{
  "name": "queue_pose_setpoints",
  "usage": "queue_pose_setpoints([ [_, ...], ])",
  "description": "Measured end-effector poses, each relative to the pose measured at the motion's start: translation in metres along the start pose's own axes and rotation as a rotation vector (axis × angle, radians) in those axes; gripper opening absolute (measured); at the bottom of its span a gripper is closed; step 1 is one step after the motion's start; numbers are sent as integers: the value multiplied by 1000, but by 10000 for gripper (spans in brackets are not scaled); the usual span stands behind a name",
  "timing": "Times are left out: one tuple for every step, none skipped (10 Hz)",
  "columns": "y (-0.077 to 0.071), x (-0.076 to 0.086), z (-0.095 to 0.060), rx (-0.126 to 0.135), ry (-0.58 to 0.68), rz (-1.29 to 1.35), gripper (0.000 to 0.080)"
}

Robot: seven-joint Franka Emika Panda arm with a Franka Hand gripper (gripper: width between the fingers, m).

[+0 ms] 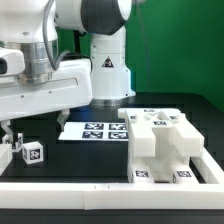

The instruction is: Assemble chair

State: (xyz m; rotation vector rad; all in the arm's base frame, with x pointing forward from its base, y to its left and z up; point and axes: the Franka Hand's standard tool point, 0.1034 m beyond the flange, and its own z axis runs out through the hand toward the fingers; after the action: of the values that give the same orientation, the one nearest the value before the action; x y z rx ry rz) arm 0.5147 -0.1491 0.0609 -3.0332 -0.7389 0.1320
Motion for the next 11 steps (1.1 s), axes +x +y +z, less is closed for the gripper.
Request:
queue_pose_setpoints([
  [0, -2, 2, 0, -2, -4, 649],
  [4, -15, 15, -7, -12, -10, 649],
  [5, -27, 27, 2, -31, -9, 649],
  [6, -30, 33, -8, -31, -7, 649],
  [7, -29, 34, -38, -13, -10, 648],
  [7, -29, 35, -50, -6, -8, 648],
  [7, -28, 36, -77, 8, 1, 648],
  [4, -25, 37, -94, 18, 10, 648],
  [-2, -23, 38, -90, 16, 21, 648],
  [-5, -21, 39, -85, 13, 30, 648],
  [-6, -21, 39, -84, 13, 31, 648],
])
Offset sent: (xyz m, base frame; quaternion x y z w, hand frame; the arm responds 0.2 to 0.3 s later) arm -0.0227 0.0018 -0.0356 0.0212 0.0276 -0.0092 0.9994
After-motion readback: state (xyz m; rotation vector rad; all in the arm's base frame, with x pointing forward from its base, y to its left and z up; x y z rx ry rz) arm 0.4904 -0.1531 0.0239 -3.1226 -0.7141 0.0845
